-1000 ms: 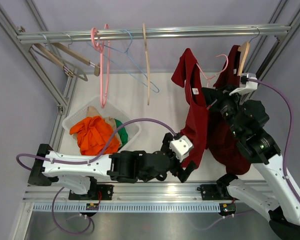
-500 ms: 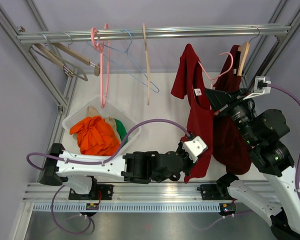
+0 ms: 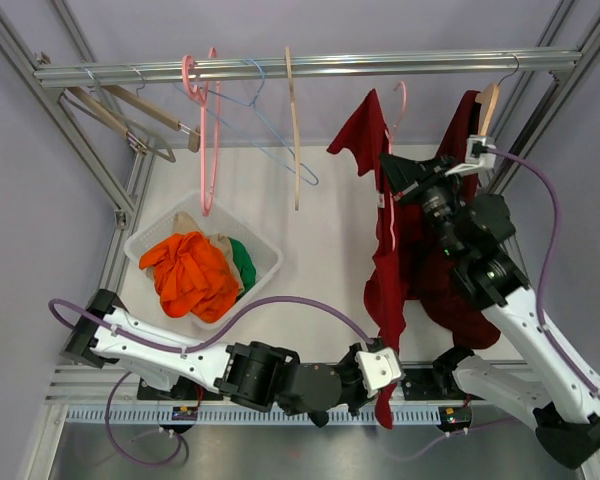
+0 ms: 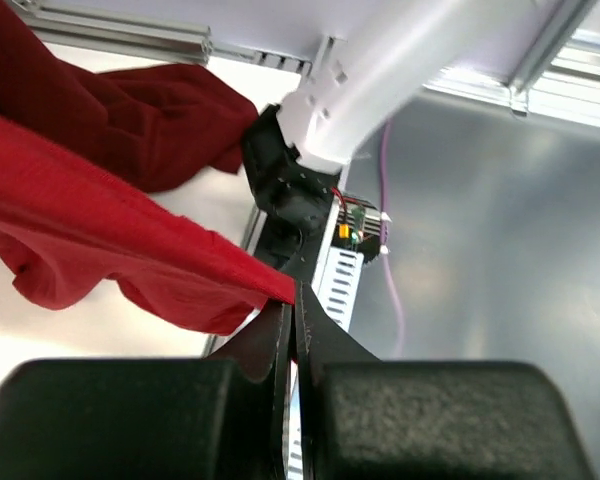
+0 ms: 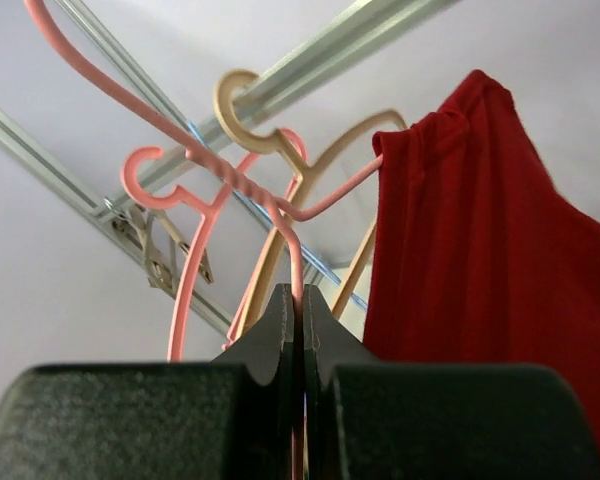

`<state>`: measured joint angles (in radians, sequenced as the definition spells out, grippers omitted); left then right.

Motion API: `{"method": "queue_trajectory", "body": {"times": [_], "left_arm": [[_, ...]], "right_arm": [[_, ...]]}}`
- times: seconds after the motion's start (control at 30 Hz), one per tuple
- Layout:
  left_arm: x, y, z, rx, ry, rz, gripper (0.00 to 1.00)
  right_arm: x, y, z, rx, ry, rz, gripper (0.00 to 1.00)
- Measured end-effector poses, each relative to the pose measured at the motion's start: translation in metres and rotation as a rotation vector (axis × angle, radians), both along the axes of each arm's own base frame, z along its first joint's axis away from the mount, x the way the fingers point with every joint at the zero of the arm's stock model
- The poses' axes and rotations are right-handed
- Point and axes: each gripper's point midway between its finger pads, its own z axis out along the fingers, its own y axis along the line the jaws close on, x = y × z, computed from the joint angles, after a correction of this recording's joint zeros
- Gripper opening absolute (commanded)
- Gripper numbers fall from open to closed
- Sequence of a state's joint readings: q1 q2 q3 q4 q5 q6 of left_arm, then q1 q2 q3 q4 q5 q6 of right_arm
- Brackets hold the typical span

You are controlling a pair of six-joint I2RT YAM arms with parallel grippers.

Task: Remove the t-shirt from the hanger

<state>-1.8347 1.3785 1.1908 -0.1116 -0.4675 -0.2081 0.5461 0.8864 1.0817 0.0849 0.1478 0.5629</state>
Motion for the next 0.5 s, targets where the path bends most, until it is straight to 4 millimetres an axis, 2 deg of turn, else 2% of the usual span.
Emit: {"method": "queue_trajectory", "body": {"times": [0.07, 0.13, 0.23, 0.33, 0.43, 0.5], "left_arm": [[-0.004, 0.005, -0.005, 0.005, 0.014, -0.012, 0.00], [-0.008, 0.015, -0.017, 0.028, 0.032, -0.020, 0.00], [-0.008, 0.033, -0.047, 0.087, 0.055, -0.014, 0.00], [-0.004, 0.050, -0.080, 0.149, 0.076, 0.006, 0.00], [-0.005, 0.055, -0.099, 0.174, 0.100, 0.005, 0.00], [-0.007, 0.056, -0.101, 0.175, 0.108, 0.002, 0.00]], "right_arm": [[0.015, 0.012, -0.011, -0.003, 0.031, 0.009, 0.00], [0.027, 0.020, -0.024, -0.023, 0.066, 0.010, 0.00], [0.028, 0.023, -0.024, -0.042, 0.087, 0.025, 0.00], [0.008, 0.018, 0.008, -0.029, 0.049, 0.058, 0.00], [-0.034, 0.005, 0.050, 0.006, -0.028, 0.117, 0.00], [-0.064, -0.004, 0.066, 0.019, -0.064, 0.161, 0.00]]}}
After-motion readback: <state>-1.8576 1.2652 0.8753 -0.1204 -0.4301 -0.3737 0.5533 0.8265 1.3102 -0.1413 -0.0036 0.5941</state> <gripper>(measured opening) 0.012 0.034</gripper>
